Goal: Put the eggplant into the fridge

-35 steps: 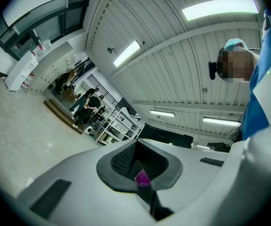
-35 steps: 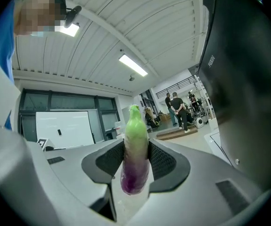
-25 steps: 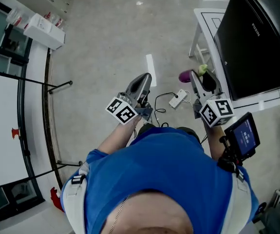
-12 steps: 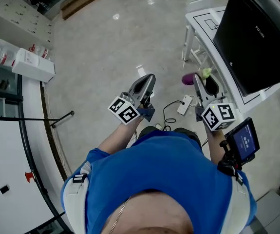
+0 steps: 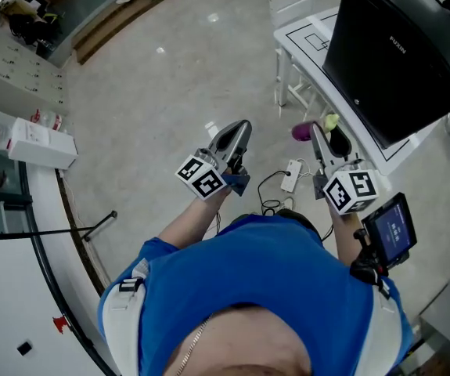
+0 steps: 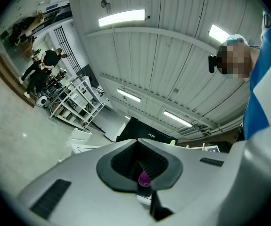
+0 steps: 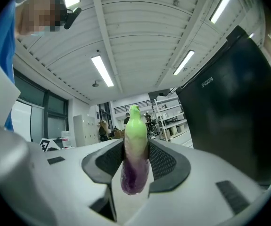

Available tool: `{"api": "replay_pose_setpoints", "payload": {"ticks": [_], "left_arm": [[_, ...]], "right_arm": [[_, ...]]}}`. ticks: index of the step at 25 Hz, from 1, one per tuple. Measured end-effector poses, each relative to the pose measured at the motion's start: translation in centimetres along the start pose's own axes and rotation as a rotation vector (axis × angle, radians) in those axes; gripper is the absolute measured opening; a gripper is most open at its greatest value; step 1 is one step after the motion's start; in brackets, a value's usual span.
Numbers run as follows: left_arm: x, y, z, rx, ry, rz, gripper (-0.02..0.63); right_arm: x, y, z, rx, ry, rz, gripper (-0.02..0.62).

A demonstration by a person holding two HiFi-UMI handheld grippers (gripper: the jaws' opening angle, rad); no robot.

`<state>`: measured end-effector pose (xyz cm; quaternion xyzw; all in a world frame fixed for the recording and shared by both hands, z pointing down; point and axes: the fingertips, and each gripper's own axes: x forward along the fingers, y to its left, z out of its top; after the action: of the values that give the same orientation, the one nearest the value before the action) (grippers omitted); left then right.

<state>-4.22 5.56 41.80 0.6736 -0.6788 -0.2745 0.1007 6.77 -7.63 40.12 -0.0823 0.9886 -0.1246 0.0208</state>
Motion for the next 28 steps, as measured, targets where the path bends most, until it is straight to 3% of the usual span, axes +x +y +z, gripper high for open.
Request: {"api": "replay_pose_setpoints", "payload": {"ticks": [16,28], "left_arm": [[14.0,1.5,-2.1,0.023,0.076,-0.117,0.009],[25.1,5.4,-1.8,0.052,0.152,-0.277,0.009]], "right_arm": [[0.5,-9.8,3.3,-0.011,-0.075,-0.108,0.164],[0.6,-14.1,4.3,-0.026,-0.138,-0.322,0.164]]}}
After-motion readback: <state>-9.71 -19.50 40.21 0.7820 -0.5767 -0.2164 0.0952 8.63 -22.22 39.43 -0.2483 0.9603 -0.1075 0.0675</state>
